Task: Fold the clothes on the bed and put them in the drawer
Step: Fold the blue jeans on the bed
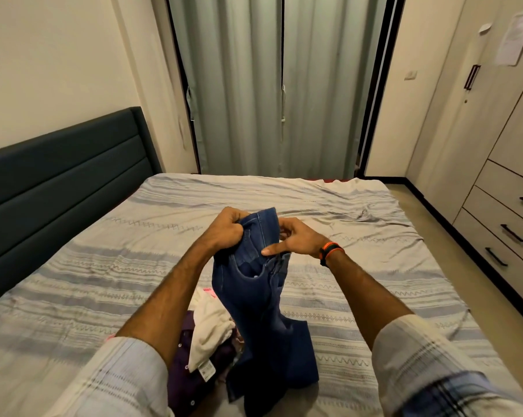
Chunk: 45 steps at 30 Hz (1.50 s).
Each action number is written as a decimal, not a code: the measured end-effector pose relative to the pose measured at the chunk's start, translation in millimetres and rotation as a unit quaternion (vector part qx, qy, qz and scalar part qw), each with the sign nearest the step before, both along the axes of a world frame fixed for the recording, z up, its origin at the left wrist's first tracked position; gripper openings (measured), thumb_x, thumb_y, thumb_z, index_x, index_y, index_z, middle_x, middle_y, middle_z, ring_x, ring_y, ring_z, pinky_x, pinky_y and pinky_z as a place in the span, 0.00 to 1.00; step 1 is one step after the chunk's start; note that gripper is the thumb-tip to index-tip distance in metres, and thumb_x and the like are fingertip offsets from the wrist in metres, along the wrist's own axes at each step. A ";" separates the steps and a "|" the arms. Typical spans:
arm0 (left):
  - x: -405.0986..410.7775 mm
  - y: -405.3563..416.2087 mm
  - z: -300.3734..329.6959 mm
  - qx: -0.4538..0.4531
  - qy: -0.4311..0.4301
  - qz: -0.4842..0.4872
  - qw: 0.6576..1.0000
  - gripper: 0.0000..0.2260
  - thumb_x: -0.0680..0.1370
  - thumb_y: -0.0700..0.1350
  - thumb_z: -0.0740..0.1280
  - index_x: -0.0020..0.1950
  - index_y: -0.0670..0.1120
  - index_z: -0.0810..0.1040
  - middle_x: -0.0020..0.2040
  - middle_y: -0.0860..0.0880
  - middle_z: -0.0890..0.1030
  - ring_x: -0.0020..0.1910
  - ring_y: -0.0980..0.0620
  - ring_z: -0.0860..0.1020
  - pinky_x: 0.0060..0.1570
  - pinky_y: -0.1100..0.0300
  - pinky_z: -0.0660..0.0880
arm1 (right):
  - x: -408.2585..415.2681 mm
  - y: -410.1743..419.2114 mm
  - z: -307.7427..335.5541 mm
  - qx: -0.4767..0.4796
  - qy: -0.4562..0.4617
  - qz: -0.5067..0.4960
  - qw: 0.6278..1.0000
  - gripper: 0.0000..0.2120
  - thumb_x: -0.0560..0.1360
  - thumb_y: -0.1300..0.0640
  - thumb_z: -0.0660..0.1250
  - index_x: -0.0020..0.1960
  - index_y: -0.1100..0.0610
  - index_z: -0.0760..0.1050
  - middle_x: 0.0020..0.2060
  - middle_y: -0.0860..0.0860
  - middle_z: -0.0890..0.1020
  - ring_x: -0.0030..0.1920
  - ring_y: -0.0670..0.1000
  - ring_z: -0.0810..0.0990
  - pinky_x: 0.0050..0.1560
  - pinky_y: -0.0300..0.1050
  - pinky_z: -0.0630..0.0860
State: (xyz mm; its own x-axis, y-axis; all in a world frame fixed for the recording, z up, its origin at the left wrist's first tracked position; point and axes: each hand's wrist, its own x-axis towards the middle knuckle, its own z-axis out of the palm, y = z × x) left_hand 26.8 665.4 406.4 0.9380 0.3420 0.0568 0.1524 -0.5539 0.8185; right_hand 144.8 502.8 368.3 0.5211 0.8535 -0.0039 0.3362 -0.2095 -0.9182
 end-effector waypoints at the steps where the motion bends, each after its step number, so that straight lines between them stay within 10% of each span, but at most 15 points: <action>1: 0.2 3.2 -3.3 0.002 -0.005 0.016 1.000 0.18 0.71 0.27 0.57 0.36 0.43 0.83 0.34 0.48 0.82 0.32 0.54 0.78 0.38 0.53 0.79 | -1.6 0.1 -0.6 0.002 -0.009 -0.017 1.000 0.21 0.69 0.58 0.79 0.60 0.53 0.79 0.53 0.44 0.84 0.53 0.42 0.81 0.62 0.45 0.77; 11: 0.6 0.2 -13.0 0.061 0.027 0.013 0.998 0.21 0.61 0.56 0.79 0.50 0.51 0.83 0.43 0.52 0.84 0.43 0.52 0.82 0.44 0.55 0.80 | -14.3 7.7 -17.3 0.033 -0.135 -0.113 0.984 0.10 0.65 0.50 0.81 0.35 0.52 0.81 0.30 0.47 0.81 0.30 0.41 0.75 0.36 0.40 0.73; 16: 2.7 -12.6 -17.2 0.137 -0.086 0.101 0.982 0.09 0.68 0.50 0.77 0.35 0.56 0.77 0.34 0.57 0.80 0.38 0.52 0.79 0.40 0.57 0.74 | -7.5 -9.5 -25.9 -0.074 -0.113 -0.093 0.986 0.23 0.59 0.42 0.82 0.48 0.52 0.84 0.42 0.47 0.86 0.43 0.47 0.84 0.48 0.47 0.81; 24: 1.2 10.2 -8.0 0.033 -0.200 0.247 0.947 0.06 0.72 0.47 0.75 0.44 0.48 0.81 0.40 0.51 0.84 0.42 0.49 0.81 0.47 0.50 0.79 | 17.9 -44.2 -65.6 -0.291 -0.193 -0.094 0.932 0.21 0.61 0.47 0.82 0.49 0.54 0.80 0.46 0.51 0.82 0.48 0.54 0.80 0.48 0.47 0.78; 32: -17.4 35.1 -0.8 0.034 -0.177 0.326 0.928 0.08 0.73 0.50 0.74 0.46 0.48 0.81 0.44 0.48 0.83 0.44 0.48 0.80 0.46 0.58 0.75 | 20.5 -34.4 -76.3 -0.129 -0.067 -0.249 0.958 0.07 0.75 0.60 0.67 0.38 0.56 0.78 0.36 0.54 0.82 0.41 0.56 0.79 0.38 0.47 0.72; 36: -20.5 31.2 -18.0 0.070 -0.120 0.294 0.946 0.14 0.69 0.49 0.77 0.49 0.46 0.78 0.47 0.46 0.83 0.46 0.47 0.80 0.45 0.60 0.73 | 20.9 -15.8 -51.9 -0.066 -0.039 -0.224 0.972 0.05 0.74 0.58 0.71 0.40 0.56 0.82 0.38 0.55 0.86 0.40 0.55 0.83 0.45 0.53 0.79; 42: -6.9 -0.2 -39.2 0.172 -0.033 0.113 0.978 0.49 0.60 0.46 0.83 0.75 0.58 0.62 0.65 0.44 0.73 0.59 0.44 0.76 0.59 0.51 0.75 | 3.2 20.7 -10.4 -0.057 -0.128 -0.143 0.980 0.10 0.73 0.56 0.71 0.33 0.54 0.79 0.26 0.48 0.77 0.30 0.48 0.74 0.35 0.44 0.69; 45: 2.8 -11.3 -41.0 0.246 -0.025 0.021 0.969 0.41 0.62 0.41 0.81 0.72 0.55 0.71 0.71 0.46 0.66 0.60 0.45 0.76 0.61 0.51 0.75 | -6.6 27.3 4.6 -0.066 -0.207 -0.092 0.972 0.14 0.74 0.55 0.72 0.31 0.49 0.75 0.24 0.43 0.73 0.27 0.43 0.69 0.30 0.35 0.62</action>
State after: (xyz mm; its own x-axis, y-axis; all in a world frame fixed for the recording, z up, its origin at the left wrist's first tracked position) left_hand 29.6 654.1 365.4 0.9155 0.3002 0.2678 0.1503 -0.8727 0.4646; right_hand 138.2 530.2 373.0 0.6456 0.7516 0.1351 0.6161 -0.4081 -0.6737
